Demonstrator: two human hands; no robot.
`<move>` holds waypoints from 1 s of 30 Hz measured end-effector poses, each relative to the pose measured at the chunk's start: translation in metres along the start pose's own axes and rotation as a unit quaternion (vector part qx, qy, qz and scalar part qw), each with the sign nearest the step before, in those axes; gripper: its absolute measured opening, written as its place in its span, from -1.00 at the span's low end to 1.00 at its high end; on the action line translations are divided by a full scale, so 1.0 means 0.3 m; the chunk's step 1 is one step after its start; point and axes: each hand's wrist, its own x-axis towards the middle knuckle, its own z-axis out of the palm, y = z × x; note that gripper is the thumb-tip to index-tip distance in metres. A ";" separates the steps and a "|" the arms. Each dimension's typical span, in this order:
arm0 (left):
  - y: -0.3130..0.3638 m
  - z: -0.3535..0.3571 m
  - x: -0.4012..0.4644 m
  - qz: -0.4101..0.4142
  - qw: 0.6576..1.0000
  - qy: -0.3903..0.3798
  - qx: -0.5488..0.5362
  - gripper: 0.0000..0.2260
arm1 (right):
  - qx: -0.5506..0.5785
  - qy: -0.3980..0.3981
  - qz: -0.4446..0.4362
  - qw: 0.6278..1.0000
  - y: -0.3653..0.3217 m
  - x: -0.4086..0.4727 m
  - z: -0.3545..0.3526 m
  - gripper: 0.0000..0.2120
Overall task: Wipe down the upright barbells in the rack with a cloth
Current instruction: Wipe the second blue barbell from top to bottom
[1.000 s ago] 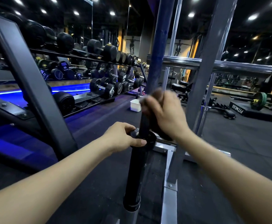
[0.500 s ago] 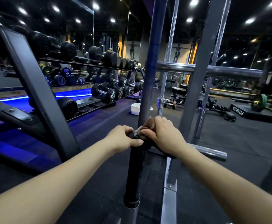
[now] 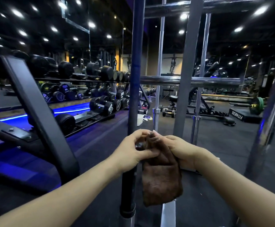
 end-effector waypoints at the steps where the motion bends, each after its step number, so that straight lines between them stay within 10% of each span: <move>1: 0.008 0.008 0.000 -0.002 1.000 0.009 0.000 -0.70 | 0.014 -0.003 0.009 1.000 -0.001 -0.004 -0.001 -0.49; 5: 0.014 0.022 0.030 -0.050 0.993 0.098 0.032 -0.81 | -0.067 0.126 -0.027 0.989 0.016 0.013 -0.002 -0.52; 8: 0.020 0.001 0.057 -0.081 0.973 0.205 0.067 -0.78 | -0.257 0.312 -0.250 0.880 0.041 0.013 0.009 -0.85; 10: 0.033 -0.009 0.068 -0.111 0.965 0.233 0.050 -0.80 | -0.335 0.277 -0.319 0.842 0.049 0.015 0.044 -0.72; 13: 0.054 -0.018 0.089 -0.139 0.967 0.198 -0.077 -0.88 | -0.376 0.225 -0.295 0.849 0.063 0.051 0.099 -0.39; 19: 0.099 -0.124 0.101 -0.071 0.974 0.117 -0.181 -0.77 | -0.379 0.296 -0.293 0.826 -0.036 0.142 0.180 -0.41; 30: -0.046 -0.272 0.130 -0.072 0.974 0.215 -0.017 -0.84 | -0.474 0.500 -0.214 0.692 -0.208 0.336 0.233 -0.30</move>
